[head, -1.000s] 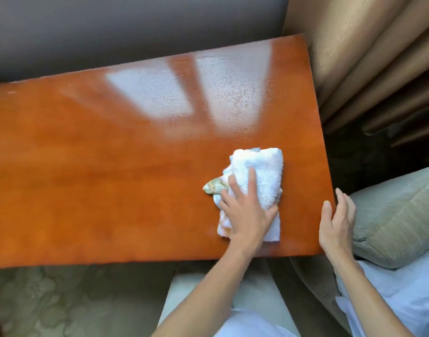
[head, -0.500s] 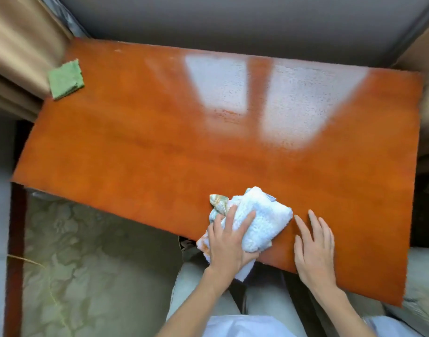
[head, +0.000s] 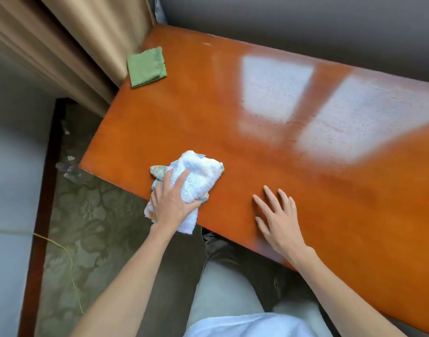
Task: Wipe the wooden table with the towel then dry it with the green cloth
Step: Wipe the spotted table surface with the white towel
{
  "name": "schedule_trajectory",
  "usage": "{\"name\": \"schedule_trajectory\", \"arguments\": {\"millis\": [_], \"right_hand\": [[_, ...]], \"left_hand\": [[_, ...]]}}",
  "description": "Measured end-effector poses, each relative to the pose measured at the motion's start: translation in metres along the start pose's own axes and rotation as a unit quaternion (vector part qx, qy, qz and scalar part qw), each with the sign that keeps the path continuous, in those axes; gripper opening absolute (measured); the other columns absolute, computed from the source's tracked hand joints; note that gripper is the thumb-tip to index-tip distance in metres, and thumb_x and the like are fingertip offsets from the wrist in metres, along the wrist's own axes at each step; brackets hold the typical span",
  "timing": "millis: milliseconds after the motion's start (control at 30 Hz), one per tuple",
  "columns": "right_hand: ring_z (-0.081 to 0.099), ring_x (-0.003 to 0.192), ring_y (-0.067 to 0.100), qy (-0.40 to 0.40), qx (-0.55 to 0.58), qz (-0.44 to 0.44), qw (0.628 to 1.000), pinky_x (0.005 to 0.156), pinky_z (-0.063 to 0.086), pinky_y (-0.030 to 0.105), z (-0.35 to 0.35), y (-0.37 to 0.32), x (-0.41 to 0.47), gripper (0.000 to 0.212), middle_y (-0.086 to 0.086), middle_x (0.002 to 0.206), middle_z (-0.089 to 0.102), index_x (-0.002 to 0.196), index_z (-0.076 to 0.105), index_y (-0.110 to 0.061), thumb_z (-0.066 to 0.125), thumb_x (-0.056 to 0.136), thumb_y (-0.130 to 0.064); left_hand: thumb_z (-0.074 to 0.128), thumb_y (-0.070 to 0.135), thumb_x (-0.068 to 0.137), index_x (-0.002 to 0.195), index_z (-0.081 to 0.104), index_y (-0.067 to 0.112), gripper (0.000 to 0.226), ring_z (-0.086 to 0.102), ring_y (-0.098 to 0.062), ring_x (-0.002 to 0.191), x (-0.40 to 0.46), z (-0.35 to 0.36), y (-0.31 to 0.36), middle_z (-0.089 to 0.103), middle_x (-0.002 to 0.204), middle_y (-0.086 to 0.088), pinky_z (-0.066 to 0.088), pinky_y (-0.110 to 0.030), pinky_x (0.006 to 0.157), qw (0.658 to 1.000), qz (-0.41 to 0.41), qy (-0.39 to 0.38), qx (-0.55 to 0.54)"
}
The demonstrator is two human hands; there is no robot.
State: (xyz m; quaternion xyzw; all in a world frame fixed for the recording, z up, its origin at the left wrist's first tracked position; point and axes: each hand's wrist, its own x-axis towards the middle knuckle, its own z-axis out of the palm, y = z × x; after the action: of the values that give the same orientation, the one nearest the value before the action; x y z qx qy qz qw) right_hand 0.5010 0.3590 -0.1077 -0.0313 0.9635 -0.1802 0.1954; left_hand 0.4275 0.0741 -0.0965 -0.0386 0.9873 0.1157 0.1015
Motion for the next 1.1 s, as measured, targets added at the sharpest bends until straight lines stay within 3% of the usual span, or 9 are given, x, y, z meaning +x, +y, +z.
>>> {"name": "schedule_trajectory", "arguments": {"millis": [167, 400, 600, 700, 767, 867, 967, 1100], "right_hand": [[0.02, 0.149, 0.039, 0.045, -0.007, 0.033, 0.998, 0.121, 0.009, 0.059, 0.005, -0.07, 0.058, 0.054, 0.007, 0.162, 0.028, 0.149, 0.042, -0.028, 0.041, 0.098, -0.045], [0.02, 0.147, 0.04, 0.073, -0.015, 0.086, 0.994, 0.118, 0.012, 0.062, 0.006, -0.119, 0.119, 0.053, 0.007, 0.162, 0.027, 0.15, 0.041, -0.026, 0.05, 0.099, -0.038], [0.018, 0.148, 0.04, 0.07, -0.013, 0.074, 0.995, 0.118, 0.011, 0.061, -0.001, -0.136, 0.146, 0.054, 0.005, 0.163, 0.025, 0.15, 0.04, -0.027, 0.052, 0.099, -0.036], [0.022, 0.146, 0.04, 0.085, 0.018, 0.064, 0.994, 0.118, 0.012, 0.059, -0.005, -0.139, 0.153, 0.052, 0.008, 0.16, 0.031, 0.147, 0.046, -0.022, 0.056, 0.096, -0.027], [0.033, 0.14, 0.04, 0.105, 0.054, 0.043, 0.992, 0.116, 0.022, 0.056, -0.008, -0.139, 0.154, 0.048, 0.013, 0.151, 0.042, 0.139, 0.054, -0.013, 0.06, 0.091, -0.014], [0.048, 0.126, 0.032, 0.094, 0.118, 0.015, 0.988, 0.107, 0.04, 0.041, -0.009, -0.136, 0.15, 0.042, 0.013, 0.135, 0.053, 0.129, 0.06, -0.007, 0.059, 0.087, -0.003], [0.055, 0.11, 0.018, 0.069, 0.206, 0.009, 0.976, 0.094, 0.045, 0.026, -0.016, -0.135, 0.149, 0.04, 0.002, 0.125, 0.054, 0.128, 0.057, -0.012, 0.056, 0.089, -0.001], [0.058, 0.1, -0.001, 0.045, 0.366, 0.121, 0.922, 0.086, 0.05, 0.024, -0.025, -0.136, 0.144, 0.031, -0.014, 0.118, 0.052, 0.123, 0.046, -0.029, 0.052, 0.097, -0.013]], "left_hand": [[0.08, 0.055, 0.07, 0.146, 0.032, 0.044, 0.091, 0.037, -0.042, 0.132, 0.077, -0.042, -0.125, 0.024, 0.159, -0.002, 0.035, -0.059, 0.104, 0.998, -0.053, 0.009, 0.01], [0.082, 0.047, 0.069, 0.145, 0.033, 0.044, 0.09, 0.041, -0.045, 0.128, 0.146, -0.078, -0.231, 0.027, 0.156, -0.002, 0.039, -0.06, 0.102, 0.996, -0.082, 0.018, 0.0], [0.078, 0.049, 0.074, 0.146, 0.036, 0.038, 0.084, 0.048, -0.044, 0.123, 0.185, -0.092, -0.253, 0.034, 0.15, -0.004, 0.043, -0.057, 0.1, 0.983, -0.169, 0.047, -0.049], [0.079, 0.053, 0.072, 0.144, 0.038, 0.036, 0.084, 0.044, -0.044, 0.123, 0.17, -0.085, -0.218, 0.032, 0.151, -0.006, 0.037, -0.056, 0.106, 0.975, -0.209, 0.077, -0.022], [0.079, 0.054, 0.071, 0.143, 0.042, 0.034, 0.083, 0.044, -0.044, 0.118, 0.148, -0.078, -0.179, 0.032, 0.151, -0.009, 0.035, -0.057, 0.105, 0.974, -0.208, 0.092, -0.013], [0.084, 0.05, 0.067, 0.14, 0.053, 0.029, 0.082, 0.047, -0.043, 0.113, 0.108, -0.062, -0.119, 0.039, 0.151, -0.009, 0.038, -0.056, 0.101, 0.988, -0.136, 0.071, -0.011], [0.085, 0.046, 0.055, 0.134, 0.059, 0.035, 0.084, 0.053, -0.039, 0.107, 0.08, -0.043, -0.06, 0.048, 0.148, -0.005, 0.045, -0.053, 0.089, 1.0, 0.016, 0.019, 0.004], [0.077, 0.063, 0.057, 0.137, 0.053, 0.04, 0.086, 0.058, -0.039, 0.111, 0.098, -0.039, -0.027, 0.053, 0.146, -0.005, 0.046, -0.052, 0.09, 0.977, 0.199, -0.052, 0.051]]}}
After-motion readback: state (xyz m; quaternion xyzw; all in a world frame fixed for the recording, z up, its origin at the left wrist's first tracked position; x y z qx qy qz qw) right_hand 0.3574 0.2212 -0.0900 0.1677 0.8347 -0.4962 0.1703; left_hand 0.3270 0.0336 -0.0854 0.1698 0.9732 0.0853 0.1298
